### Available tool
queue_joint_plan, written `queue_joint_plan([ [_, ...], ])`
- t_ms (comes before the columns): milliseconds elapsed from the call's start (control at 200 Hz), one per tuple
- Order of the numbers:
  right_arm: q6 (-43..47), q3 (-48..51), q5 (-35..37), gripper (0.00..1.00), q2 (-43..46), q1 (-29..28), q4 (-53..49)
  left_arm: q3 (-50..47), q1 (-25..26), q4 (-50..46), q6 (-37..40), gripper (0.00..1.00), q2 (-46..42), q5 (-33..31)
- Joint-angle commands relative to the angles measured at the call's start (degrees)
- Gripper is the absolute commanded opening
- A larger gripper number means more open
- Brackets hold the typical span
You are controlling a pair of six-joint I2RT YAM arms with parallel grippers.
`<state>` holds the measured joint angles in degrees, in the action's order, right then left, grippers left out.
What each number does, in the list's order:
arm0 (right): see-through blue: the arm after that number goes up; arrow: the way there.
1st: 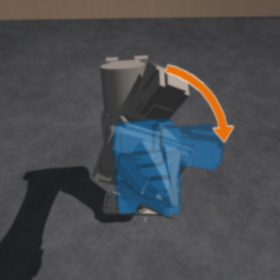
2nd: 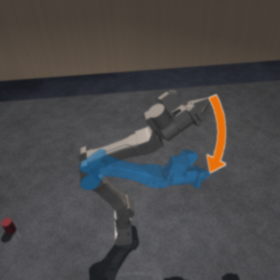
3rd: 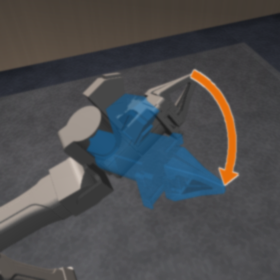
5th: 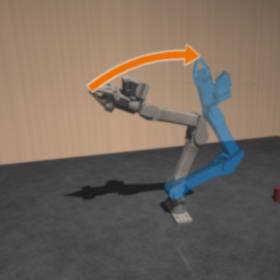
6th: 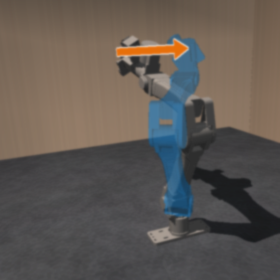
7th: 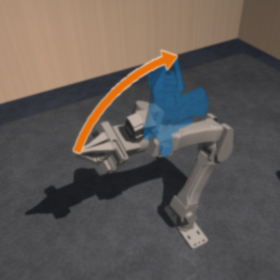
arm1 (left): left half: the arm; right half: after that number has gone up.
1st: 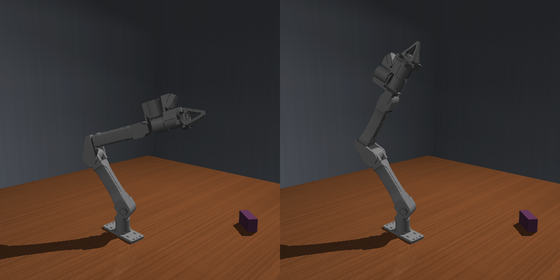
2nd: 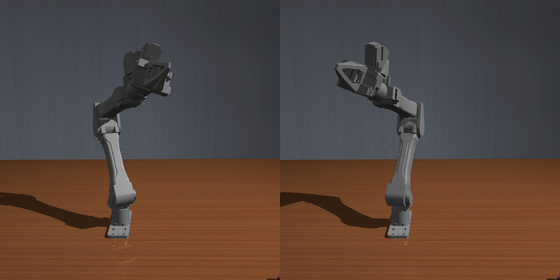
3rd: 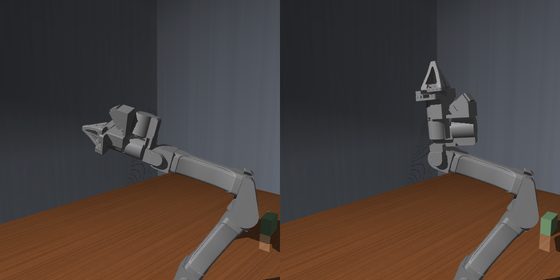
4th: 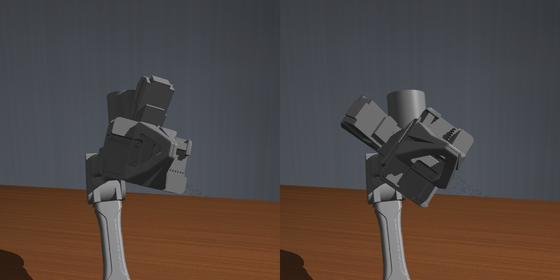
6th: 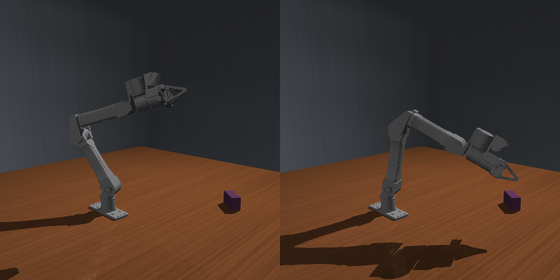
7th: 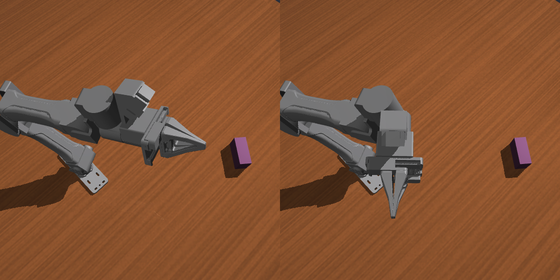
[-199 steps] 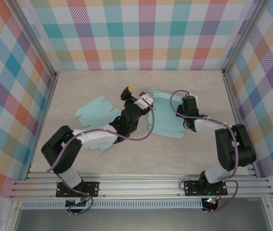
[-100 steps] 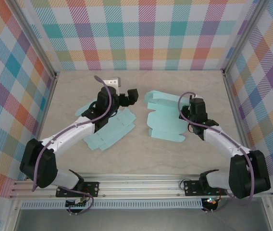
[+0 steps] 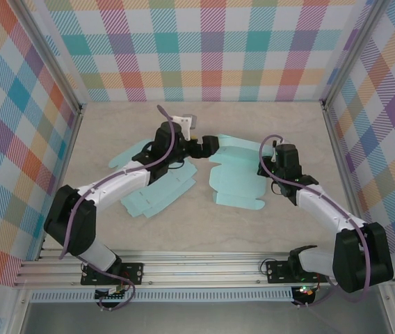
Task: Fold the paper box
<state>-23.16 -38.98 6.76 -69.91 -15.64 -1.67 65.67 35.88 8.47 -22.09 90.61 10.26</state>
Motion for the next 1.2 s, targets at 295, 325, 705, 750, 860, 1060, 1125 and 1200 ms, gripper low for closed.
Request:
queue_joint_plan([
  [295,-2.16,1.30,-1.56,0.00,2.83,-0.22,1.14,3.76,1.52,-0.74,2.28,0.90,4.17,1.54],
  [325,-2.16,1.20,-1.50,0.00,2.90,-0.27,1.10,3.63,1.64,-0.74,2.39,0.90,4.34,1.59],
  [705,-2.25,0.64,-4.79,0.00,2.25,-0.47,2.03,3.47,2.94,5.26,-0.96,0.95,8.08,3.15],
  [750,-2.57,0.65,-5.34,0.00,1.93,-0.61,2.41,3.83,3.13,5.88,-1.46,0.95,8.91,3.39],
  [860,-2.94,0.40,-6.24,0.00,0.86,-1.04,2.89,3.77,3.28,8.69,-4.17,0.95,10.56,5.02],
  [1060,-1.91,-1.11,-4.91,0.00,-1.43,-1.15,2.01,-0.97,3.30,10.89,-4.87,0.96,7.28,-0.31],
  [1125,-1.10,-1.21,-4.42,0.00,-1.56,-1.15,2.18,-3.10,3.24,11.31,-4.17,0.96,5.22,-2.65],
  [1200,-0.49,-1.39,-2.87,0.00,-1.49,-1.14,1.79,-5.01,2.99,10.68,-3.51,0.96,3.23,-4.12],
])
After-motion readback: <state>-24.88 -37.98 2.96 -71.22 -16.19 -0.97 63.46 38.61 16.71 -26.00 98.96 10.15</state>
